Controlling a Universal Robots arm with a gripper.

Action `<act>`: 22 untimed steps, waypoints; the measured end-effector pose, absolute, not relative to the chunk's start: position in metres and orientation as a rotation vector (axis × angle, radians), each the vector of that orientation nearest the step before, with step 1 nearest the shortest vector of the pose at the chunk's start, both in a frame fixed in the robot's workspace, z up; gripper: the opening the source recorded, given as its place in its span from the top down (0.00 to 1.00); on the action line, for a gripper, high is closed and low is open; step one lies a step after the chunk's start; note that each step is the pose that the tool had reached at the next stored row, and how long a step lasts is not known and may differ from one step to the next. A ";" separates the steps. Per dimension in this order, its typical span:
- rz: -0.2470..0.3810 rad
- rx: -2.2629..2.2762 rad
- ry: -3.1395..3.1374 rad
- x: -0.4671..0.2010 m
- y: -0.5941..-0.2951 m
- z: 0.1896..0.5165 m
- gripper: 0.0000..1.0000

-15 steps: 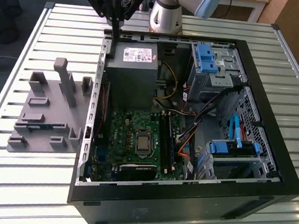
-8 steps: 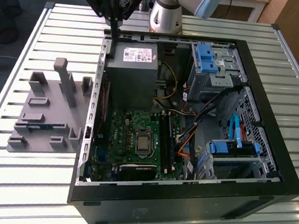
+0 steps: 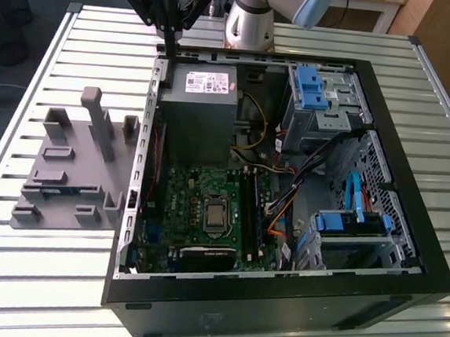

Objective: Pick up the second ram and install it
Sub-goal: 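Reach for the second ram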

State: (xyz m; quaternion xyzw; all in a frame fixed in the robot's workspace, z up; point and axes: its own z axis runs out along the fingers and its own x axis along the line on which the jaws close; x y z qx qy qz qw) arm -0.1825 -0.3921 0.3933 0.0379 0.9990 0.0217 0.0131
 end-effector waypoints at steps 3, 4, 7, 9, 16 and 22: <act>0.068 0.118 3.112 -0.184 -0.392 0.393 0.89; 0.068 0.118 3.112 -0.184 -0.392 0.393 0.89; 0.068 0.118 3.112 -0.185 -0.392 0.393 0.89; 0.068 0.118 3.112 -0.186 -0.392 0.393 0.89; 0.068 0.118 3.112 -0.189 -0.392 0.393 0.89; 0.068 0.118 3.113 -0.192 -0.392 0.393 0.89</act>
